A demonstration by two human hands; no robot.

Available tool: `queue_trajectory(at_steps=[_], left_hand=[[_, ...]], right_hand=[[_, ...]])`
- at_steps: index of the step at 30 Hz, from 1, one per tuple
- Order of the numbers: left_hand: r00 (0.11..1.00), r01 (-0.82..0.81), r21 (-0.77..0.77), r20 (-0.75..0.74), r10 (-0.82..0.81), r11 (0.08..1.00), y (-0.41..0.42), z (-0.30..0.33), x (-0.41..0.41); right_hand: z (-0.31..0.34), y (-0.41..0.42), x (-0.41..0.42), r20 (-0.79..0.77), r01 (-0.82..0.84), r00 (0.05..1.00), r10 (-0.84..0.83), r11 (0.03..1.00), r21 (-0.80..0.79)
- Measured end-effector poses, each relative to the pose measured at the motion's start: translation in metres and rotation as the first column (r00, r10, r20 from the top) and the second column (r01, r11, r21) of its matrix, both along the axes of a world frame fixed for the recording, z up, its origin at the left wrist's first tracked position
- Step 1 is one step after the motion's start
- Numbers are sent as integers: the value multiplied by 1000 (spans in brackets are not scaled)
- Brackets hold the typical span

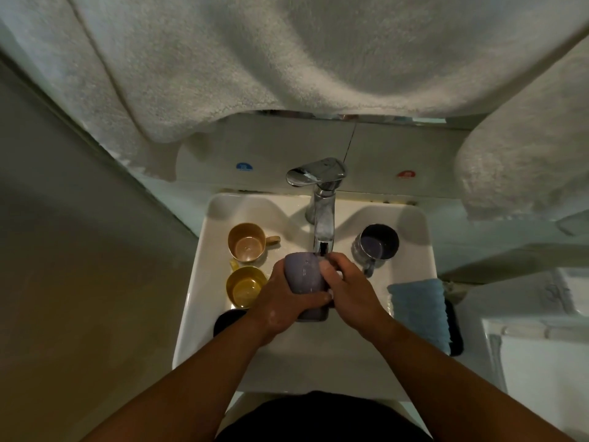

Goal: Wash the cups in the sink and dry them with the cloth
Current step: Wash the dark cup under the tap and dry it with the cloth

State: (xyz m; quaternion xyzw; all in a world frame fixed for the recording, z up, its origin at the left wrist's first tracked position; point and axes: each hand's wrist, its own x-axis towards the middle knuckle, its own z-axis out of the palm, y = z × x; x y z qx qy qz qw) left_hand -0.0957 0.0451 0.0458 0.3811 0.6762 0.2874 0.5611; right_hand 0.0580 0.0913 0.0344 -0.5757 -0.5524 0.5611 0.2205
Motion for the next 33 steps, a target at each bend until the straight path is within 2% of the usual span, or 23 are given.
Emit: queue_trajectory(at_steps=[5,7,12,14,17,20,22,25,28,33], left_hand=[[999,42,-4,1,-42,999,-1,-6,4],[997,68,20,-23,-68,997,3,-7,6],[996,77,52,-59,-74,996,7,-11,7],[999,48,17,-24,-48,999,3,-11,4],[994,28,-29,109,-25,999,-3,-9,0],[967,-6,-77,254,26,997,-5,-8,1],[933,-62,-174,341,119,983,-4,-6,5],[894,-194,-239,357,272,952,0,-3,6],[874,-219,-269,373,311,938,5,-5,1],[880,-233,-196,375,292,953,5,-4,3]], right_hand=[[5,-1,-5,44,-55,998,53,997,60],[7,2,-5,63,-7,998,2,996,90],[10,11,-9,-19,97,995,-98,995,-12],[9,12,-5,-62,50,997,-51,999,-17],[4,11,5,-123,-36,992,33,999,-27],[2,9,5,-115,21,993,-23,1000,-17],[4,8,0,-67,65,996,-63,997,28],[4,9,1,-65,-35,997,42,994,102],[5,7,9,-137,-160,975,174,981,107],[5,6,3,-65,-124,988,142,967,224]])
